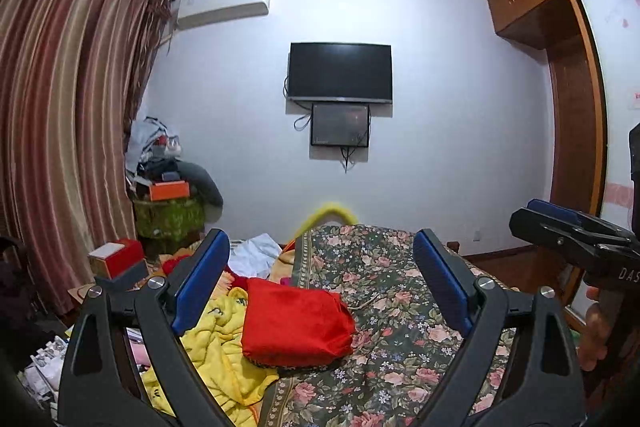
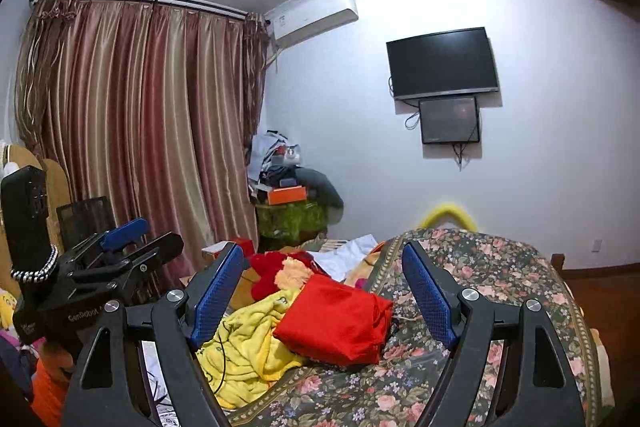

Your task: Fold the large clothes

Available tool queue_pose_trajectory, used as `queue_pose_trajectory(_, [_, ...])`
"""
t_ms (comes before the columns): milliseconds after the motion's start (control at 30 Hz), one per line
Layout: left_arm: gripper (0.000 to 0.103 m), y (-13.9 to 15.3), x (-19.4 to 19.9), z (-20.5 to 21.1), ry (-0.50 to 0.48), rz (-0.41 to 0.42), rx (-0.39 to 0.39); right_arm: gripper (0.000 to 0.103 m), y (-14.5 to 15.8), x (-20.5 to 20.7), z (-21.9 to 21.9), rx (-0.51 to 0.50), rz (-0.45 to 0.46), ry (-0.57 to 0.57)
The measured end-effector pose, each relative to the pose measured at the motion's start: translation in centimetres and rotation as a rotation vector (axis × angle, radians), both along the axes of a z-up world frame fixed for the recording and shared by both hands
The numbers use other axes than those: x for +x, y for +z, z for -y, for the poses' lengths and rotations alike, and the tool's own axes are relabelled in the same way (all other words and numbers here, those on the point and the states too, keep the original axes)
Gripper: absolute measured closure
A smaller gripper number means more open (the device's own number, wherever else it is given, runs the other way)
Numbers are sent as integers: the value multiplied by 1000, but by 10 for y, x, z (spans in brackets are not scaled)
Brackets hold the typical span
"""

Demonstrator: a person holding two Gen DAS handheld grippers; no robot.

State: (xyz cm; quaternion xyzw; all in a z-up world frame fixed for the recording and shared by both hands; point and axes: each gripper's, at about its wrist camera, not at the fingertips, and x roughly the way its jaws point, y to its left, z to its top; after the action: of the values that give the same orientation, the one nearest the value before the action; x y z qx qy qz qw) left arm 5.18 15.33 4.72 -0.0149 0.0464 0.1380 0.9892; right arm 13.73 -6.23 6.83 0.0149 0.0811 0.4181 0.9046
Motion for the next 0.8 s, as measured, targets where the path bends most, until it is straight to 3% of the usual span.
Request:
queue_pose_trajectory(300, [8,-9,-19,20,8,-4,13,23,-14,-22,12,-40,-21,-35])
queue_pose_trajectory(333, [4,-10,-21,21,11,-4,10,21,-15,-23,12,-49,-20,-42])
queue_pose_trajectory(433, [0,-11,-23,23,20,-2,-7,2,-16,-26,14,-57,-17,-78])
queue_pose_trajectory(467, [0,-11,-22,22,17,-5,-13,1,-16,-27,15,-50,-15,-87])
queue_pose_trajectory(800, [0,-17,-18,22,34,-26,-21,0,-18,-19,17,-59,-51,-117])
